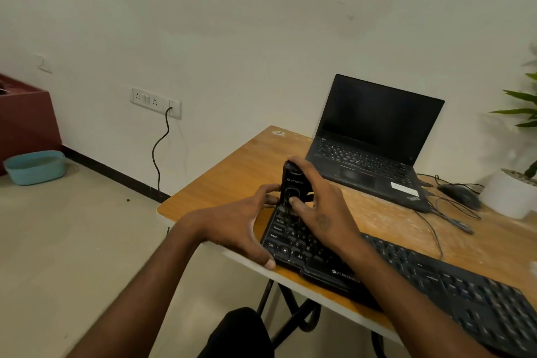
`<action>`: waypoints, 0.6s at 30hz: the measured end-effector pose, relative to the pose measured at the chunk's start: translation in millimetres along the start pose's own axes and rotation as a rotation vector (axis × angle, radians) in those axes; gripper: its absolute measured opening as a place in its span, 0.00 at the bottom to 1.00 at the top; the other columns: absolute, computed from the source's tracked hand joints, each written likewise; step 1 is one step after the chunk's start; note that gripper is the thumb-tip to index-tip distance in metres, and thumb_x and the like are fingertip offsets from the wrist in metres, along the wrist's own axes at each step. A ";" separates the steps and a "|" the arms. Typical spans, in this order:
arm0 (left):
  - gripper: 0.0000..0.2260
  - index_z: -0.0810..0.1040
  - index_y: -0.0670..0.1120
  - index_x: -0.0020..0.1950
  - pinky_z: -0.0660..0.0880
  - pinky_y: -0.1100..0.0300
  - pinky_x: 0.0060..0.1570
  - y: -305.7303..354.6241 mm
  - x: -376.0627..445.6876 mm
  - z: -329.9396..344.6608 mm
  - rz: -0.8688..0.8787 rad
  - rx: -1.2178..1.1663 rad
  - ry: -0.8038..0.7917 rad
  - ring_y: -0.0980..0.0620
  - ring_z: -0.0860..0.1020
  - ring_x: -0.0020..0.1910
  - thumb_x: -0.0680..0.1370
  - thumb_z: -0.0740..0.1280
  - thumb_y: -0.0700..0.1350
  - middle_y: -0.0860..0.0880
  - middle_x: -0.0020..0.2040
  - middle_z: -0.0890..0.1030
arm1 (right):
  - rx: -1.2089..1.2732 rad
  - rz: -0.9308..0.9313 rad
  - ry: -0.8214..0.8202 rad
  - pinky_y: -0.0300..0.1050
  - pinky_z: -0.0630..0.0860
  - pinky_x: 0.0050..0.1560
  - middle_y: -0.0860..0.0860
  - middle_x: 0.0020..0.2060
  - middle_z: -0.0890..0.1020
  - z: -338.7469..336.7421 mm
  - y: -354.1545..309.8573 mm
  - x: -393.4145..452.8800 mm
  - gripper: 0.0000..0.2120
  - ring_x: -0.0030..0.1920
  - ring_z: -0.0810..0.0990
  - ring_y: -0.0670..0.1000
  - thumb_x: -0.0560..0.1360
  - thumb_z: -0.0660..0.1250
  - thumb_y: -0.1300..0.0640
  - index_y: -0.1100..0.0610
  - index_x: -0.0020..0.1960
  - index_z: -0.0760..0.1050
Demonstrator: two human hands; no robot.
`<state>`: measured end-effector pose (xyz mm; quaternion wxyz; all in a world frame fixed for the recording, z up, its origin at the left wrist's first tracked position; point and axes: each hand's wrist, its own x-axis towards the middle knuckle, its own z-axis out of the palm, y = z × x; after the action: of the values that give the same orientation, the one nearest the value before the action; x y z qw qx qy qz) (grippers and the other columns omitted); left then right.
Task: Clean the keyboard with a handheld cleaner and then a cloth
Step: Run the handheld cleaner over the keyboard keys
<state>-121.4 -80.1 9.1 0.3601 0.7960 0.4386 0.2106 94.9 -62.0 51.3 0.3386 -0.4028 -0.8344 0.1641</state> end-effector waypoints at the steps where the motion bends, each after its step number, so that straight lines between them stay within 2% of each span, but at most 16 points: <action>1: 0.61 0.43 0.66 0.81 0.67 0.49 0.79 -0.5 0.1 -0.1 -0.003 0.005 0.000 0.53 0.64 0.80 0.65 0.86 0.52 0.55 0.82 0.62 | -0.004 -0.003 0.003 0.34 0.79 0.43 0.47 0.62 0.78 0.7 0.5 1.4 0.35 0.53 0.77 0.39 0.78 0.69 0.61 0.34 0.75 0.59; 4: 0.61 0.42 0.66 0.81 0.66 0.53 0.79 -0.5 -0.5 -0.2 -0.005 0.010 0.010 0.53 0.63 0.79 0.67 0.86 0.51 0.53 0.82 0.62 | 0.007 -0.014 -0.029 0.38 0.82 0.46 0.47 0.62 0.78 1.0 -9.5 -7.7 0.35 0.53 0.78 0.40 0.79 0.68 0.61 0.33 0.75 0.58; 6: 0.56 0.47 0.60 0.81 0.67 0.63 0.75 -0.7 -0.8 -0.4 0.000 0.015 0.011 0.60 0.65 0.76 0.68 0.86 0.49 0.56 0.79 0.66 | 0.016 -0.039 -0.068 0.41 0.83 0.49 0.44 0.61 0.78 1.8 -22.6 -22.5 0.36 0.53 0.79 0.41 0.79 0.68 0.61 0.31 0.75 0.58; 8: 0.50 0.55 0.56 0.80 0.70 0.71 0.67 -1.4 0.1 -0.5 0.000 0.023 -0.002 0.66 0.71 0.69 0.69 0.85 0.46 0.62 0.70 0.72 | 0.025 -0.079 -0.113 0.41 0.82 0.51 0.41 0.59 0.78 2.2 -36.3 -40.0 0.36 0.53 0.79 0.41 0.78 0.68 0.61 0.30 0.74 0.58; 10: 0.53 0.52 0.53 0.83 0.71 0.67 0.69 -4.5 1.6 1.2 0.014 0.015 -0.001 0.64 0.75 0.68 0.69 0.85 0.44 0.65 0.64 0.77 | 0.042 -0.105 -0.148 0.39 0.80 0.51 0.39 0.56 0.79 1.5 -44.0 -52.7 0.37 0.52 0.79 0.40 0.77 0.69 0.61 0.29 0.73 0.59; 11: 0.55 0.50 0.53 0.83 0.70 0.64 0.71 -4.9 1.6 1.9 0.024 0.011 0.000 0.63 0.75 0.68 0.69 0.85 0.44 0.64 0.64 0.78 | 0.053 -0.108 -0.152 0.39 0.80 0.50 0.39 0.55 0.79 0.8 -44.7 -54.2 0.37 0.51 0.80 0.41 0.77 0.69 0.61 0.30 0.73 0.59; 14: 0.51 0.52 0.58 0.79 0.70 0.71 0.67 -2.8 1.2 0.5 0.011 -0.003 -0.005 0.67 0.71 0.69 0.69 0.85 0.46 0.62 0.71 0.71 | 0.046 -0.088 -0.106 0.41 0.82 0.50 0.42 0.58 0.79 -0.8 -35.0 -41.8 0.36 0.52 0.80 0.41 0.78 0.69 0.61 0.31 0.74 0.59; 15: 0.53 0.50 0.60 0.79 0.69 0.71 0.68 -2.3 0.8 0.3 0.005 -0.006 -0.002 0.67 0.69 0.71 0.69 0.85 0.47 0.60 0.74 0.68 | 0.039 -0.070 -0.085 0.40 0.82 0.49 0.43 0.59 0.79 0.3 -28.4 -33.7 0.36 0.53 0.80 0.41 0.78 0.68 0.61 0.31 0.74 0.58; 18: 0.62 0.41 0.69 0.80 0.68 0.56 0.77 -1.5 0.7 -0.2 0.000 -0.030 0.005 0.56 0.66 0.77 0.66 0.86 0.52 0.55 0.80 0.64 | 0.031 -0.012 -0.020 0.34 0.79 0.44 0.46 0.61 0.78 2.4 -8.9 -9.2 0.35 0.52 0.79 0.40 0.78 0.67 0.62 0.33 0.75 0.59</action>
<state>-122.0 -78.9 8.1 0.3711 0.7898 0.4364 0.2190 92.3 -74.7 50.5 0.3373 -0.3909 -0.8376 0.1788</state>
